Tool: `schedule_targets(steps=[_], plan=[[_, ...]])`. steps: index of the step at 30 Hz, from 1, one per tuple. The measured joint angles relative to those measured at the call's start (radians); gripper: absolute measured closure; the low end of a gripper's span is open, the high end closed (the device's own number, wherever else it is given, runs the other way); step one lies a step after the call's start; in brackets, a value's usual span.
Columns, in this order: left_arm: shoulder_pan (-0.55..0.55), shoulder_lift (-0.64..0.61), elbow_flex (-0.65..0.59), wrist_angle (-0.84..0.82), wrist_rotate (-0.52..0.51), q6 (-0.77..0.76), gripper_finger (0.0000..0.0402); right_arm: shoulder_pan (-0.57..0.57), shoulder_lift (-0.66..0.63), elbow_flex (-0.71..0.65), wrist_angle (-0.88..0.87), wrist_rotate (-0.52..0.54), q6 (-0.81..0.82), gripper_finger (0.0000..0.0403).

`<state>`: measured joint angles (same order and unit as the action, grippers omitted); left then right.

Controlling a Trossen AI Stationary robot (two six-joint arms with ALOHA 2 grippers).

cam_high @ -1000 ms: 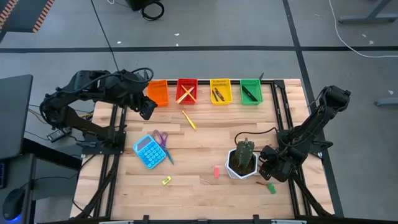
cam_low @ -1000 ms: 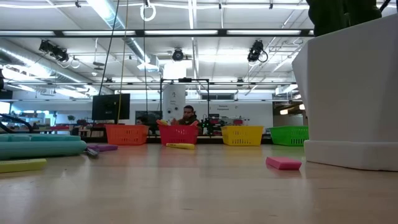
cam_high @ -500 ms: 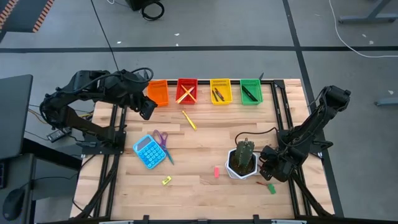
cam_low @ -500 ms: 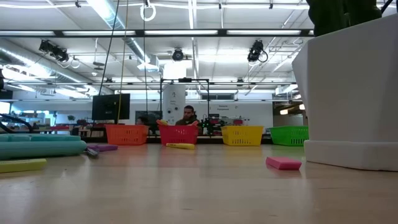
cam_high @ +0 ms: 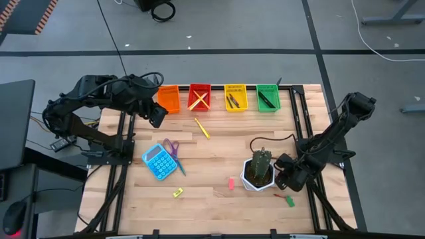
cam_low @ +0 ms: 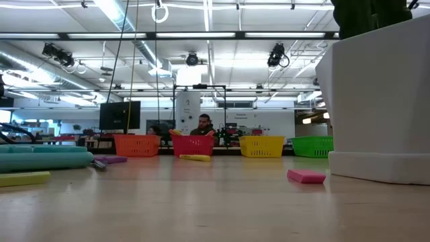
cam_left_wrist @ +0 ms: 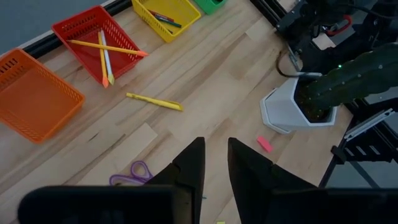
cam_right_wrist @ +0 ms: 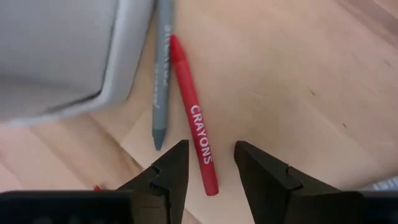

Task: Sort crayons/erasers/pens/pencils in bins
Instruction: Put the top red crayon into the yellow bin

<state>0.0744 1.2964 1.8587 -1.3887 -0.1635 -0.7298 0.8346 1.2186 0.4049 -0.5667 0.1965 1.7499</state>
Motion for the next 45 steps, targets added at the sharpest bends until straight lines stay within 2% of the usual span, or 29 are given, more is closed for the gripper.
schedule_targets(steps=[7, 13, 19, 26, 36, 45], plan=[[0.000, 0.000, 0.000, 0.000, 0.000, 0.002, 0.0324, -0.078, -0.002, 0.003, -0.006, -0.059, 0.030, 0.0256], [0.000, 0.000, 0.000, 0.000, 0.000, -0.006, 0.0324, -0.087, -0.002, 0.004, -0.006, -0.070, 0.054, 0.0256], [0.000, 0.000, 0.000, 0.000, 0.000, -0.011, 0.0323, -0.080, -0.002, 0.003, 0.009, -0.073, -0.162, 0.0256], [0.000, 0.001, 0.000, 0.000, 0.000, -0.010, 0.0321, -0.083, -0.002, 0.003, 0.003, -0.068, -0.187, 0.0258], [0.000, 0.001, 0.000, 0.000, 0.000, -0.007, 0.0317, -0.100, 0.003, 0.022, -0.009, -0.101, -0.217, 0.0302], [0.000, 0.001, 0.000, 0.000, -0.027, -0.007, 0.0316, -0.100, 0.067, 0.050, -0.036, -0.131, -0.281, 0.0304]])
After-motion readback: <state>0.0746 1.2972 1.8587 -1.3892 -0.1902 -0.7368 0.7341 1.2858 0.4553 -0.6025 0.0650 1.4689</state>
